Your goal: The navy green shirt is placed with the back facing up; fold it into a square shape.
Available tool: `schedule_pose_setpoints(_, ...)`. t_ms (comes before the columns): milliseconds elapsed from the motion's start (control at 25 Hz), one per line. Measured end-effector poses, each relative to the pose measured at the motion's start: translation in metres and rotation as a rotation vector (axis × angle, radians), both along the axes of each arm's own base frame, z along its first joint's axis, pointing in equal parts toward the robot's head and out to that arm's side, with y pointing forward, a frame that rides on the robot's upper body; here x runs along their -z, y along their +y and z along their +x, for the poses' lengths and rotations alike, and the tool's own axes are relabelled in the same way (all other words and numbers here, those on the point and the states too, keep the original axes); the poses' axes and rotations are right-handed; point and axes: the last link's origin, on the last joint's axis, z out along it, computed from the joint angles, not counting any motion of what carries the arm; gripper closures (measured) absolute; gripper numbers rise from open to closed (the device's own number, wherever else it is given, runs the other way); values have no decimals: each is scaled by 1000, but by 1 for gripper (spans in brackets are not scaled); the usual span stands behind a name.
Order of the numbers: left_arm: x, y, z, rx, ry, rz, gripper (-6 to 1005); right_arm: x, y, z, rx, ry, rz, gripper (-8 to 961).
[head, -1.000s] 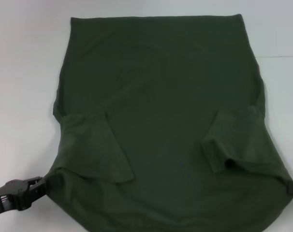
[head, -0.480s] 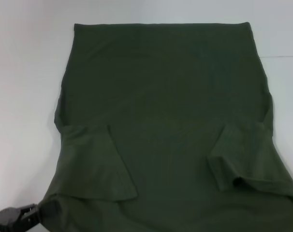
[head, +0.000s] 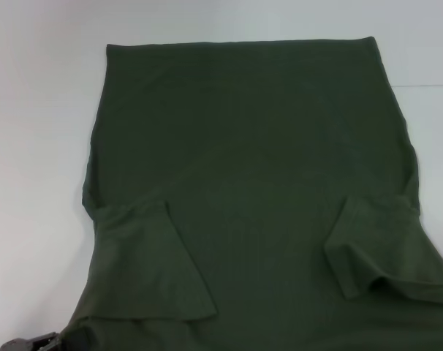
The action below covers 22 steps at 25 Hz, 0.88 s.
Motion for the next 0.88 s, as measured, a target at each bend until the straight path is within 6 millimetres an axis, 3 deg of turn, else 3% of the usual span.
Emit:
schedule_pose_setpoints(240,4,23,12,44,-16,4,941,-10,17,-4,-11,2,62,931)
schedule_pose_setpoints(360,2,48,22,76,-10,15,941,-16,32,-8,-22,2,109,930)
schedule_pose_setpoints(480,1,92,39,82,15,43,940,-22,60,-17,-45,-8,172,930)
schedule_pose_setpoints(520,1,92,39,82,15,43,940,-22,60,-17,-45,-8,172,929)
schedule_pose_setpoints(680,-1,145,56,43,47,106,940,-28,89,-28,-63,-21,228,929)
schedule_pose_setpoints(880,-12,175,65,6,49,186,939,-38,125,-40,-66,-49,325,928)
